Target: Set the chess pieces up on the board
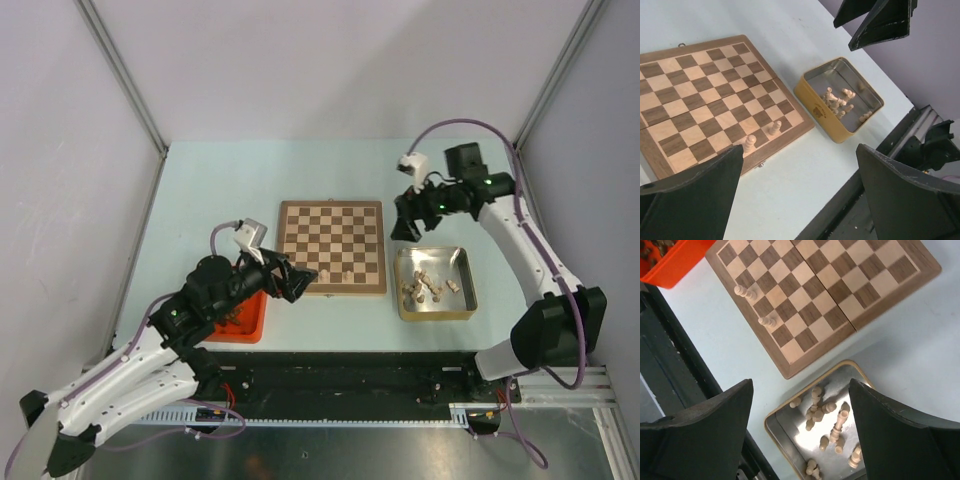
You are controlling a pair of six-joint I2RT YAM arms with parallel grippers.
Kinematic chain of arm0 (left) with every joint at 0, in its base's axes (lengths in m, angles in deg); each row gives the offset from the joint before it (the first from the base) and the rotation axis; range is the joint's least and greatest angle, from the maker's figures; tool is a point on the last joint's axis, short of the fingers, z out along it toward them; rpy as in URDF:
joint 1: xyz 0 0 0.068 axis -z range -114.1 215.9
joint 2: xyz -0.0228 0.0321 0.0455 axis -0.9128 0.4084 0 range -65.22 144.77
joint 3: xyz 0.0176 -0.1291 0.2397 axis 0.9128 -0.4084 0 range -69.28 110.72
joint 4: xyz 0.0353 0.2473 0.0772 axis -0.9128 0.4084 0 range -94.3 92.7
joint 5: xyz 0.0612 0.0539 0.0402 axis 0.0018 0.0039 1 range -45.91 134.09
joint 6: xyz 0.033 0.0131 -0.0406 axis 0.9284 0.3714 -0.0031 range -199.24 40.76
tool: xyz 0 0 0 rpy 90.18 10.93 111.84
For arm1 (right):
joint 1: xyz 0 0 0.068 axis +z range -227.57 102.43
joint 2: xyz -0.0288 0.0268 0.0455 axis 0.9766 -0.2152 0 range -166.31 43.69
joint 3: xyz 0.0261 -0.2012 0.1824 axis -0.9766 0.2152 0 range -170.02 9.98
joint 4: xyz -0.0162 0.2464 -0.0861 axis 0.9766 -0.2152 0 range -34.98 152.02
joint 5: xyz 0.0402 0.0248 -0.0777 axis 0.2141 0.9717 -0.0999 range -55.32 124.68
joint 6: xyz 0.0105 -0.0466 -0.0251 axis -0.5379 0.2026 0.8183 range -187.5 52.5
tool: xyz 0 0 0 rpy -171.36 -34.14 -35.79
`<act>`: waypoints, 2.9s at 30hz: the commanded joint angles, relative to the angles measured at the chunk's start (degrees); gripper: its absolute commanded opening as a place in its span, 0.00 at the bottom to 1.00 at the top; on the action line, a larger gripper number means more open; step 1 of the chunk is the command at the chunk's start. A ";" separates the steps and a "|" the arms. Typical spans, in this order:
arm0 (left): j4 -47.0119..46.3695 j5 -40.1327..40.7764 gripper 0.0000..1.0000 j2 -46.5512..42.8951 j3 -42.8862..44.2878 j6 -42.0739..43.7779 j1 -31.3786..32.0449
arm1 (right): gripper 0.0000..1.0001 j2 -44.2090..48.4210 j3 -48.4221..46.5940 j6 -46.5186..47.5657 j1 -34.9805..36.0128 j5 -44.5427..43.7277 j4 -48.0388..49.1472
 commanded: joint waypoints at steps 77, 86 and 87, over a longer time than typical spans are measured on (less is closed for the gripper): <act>23.47 -8.65 0.46 95.12 80.84 0.37 11.37 | 0.86 4.18 13.83 -4.40 -31.02 8.72 9.53; 24.44 -9.35 0.42 97.06 82.68 0.81 11.29 | 0.87 3.91 13.75 -4.40 -31.02 8.55 9.53; 24.53 -9.26 0.41 97.15 82.94 0.90 11.29 | 0.86 3.91 13.83 -4.40 -31.02 8.55 9.53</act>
